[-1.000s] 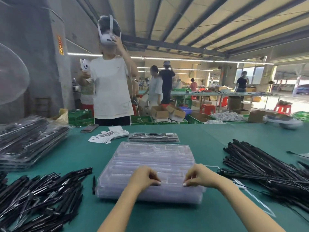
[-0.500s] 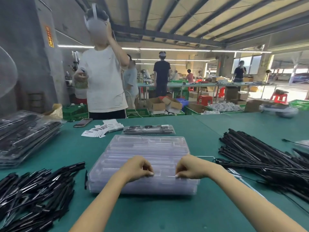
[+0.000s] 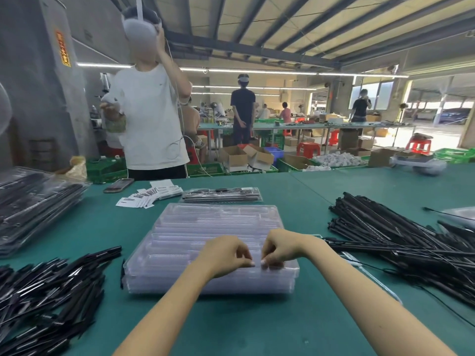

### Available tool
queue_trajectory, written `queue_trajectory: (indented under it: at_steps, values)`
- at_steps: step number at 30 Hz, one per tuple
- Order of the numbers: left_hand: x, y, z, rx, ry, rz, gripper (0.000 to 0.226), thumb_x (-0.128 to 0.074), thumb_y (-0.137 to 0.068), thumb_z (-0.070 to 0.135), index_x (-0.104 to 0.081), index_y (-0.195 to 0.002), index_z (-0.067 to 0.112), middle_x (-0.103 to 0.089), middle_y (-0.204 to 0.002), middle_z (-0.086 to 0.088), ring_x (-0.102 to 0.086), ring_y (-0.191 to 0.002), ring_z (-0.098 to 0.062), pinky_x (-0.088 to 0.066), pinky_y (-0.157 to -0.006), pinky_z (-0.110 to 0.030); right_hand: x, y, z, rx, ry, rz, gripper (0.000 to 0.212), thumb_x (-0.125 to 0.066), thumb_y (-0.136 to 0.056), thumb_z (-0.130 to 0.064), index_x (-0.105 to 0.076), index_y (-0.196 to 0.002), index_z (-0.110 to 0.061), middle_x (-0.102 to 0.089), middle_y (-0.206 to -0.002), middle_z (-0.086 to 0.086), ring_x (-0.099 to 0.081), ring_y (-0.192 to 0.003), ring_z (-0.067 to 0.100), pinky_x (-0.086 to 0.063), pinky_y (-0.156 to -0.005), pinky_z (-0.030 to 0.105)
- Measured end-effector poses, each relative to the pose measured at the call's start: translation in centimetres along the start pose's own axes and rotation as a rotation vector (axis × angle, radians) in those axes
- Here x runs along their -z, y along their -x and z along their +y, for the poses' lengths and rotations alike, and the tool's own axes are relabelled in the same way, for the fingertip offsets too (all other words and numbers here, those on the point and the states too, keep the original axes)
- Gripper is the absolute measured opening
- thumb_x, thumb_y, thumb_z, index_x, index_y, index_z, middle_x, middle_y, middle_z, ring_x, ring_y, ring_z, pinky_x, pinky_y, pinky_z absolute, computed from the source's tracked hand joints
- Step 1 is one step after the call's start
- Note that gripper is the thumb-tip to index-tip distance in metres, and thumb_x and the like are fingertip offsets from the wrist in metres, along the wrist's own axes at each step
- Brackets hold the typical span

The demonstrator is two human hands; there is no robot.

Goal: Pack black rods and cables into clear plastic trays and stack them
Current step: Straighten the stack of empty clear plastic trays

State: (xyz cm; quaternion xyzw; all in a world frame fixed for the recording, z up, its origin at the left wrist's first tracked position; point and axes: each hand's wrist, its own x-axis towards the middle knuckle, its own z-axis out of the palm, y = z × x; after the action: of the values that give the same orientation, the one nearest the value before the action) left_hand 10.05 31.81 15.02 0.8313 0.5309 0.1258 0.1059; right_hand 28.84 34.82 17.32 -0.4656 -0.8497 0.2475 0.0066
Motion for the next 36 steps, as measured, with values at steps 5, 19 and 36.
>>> queue_trajectory:
  at_steps: [5, 19, 36]
  values:
    - [-1.1, -1.3, 1.3, 0.004, 0.104, 0.023, 0.014, -0.073, -0.081, 0.031, -0.076, -0.091, 0.022, -0.073, -0.092, 0.005, -0.054, -0.073, -0.005, -0.039, -0.066, -0.02, 0.4, 0.0, -0.7, -0.054, -0.041, -0.05, 0.014, -0.065, -0.086, -0.01, -0.074, -0.094, -0.003, -0.062, -0.054, -0.007, -0.058, -0.054, 0.007, -0.051, -0.064, 0.02]
    - [-2.6, -1.9, 0.7, 0.028, -0.001, 0.001, 0.019, -0.056, -0.089, 0.011, -0.074, -0.094, 0.015, -0.072, -0.098, -0.006, -0.063, -0.094, -0.023, -0.049, -0.079, -0.03, -0.8, 0.2, -0.1, -0.007, 0.025, 0.034, 0.015, -0.064, -0.084, -0.014, -0.075, -0.09, -0.005, -0.07, -0.071, 0.012, -0.057, -0.057, 0.011, -0.053, -0.071, 0.025]
    - [-4.5, -0.3, 0.2, -0.18, -0.212, 0.142, 0.032, -0.039, -0.092, 0.0, -0.059, -0.114, 0.011, -0.058, -0.114, -0.01, -0.05, -0.107, -0.028, -0.033, -0.081, -0.03, -3.1, 2.4, 3.0, 0.119, -0.07, 0.276, 0.016, -0.071, -0.084, -0.032, -0.077, -0.093, -0.02, -0.066, -0.08, -0.01, -0.058, -0.074, -0.001, -0.046, -0.071, 0.016]
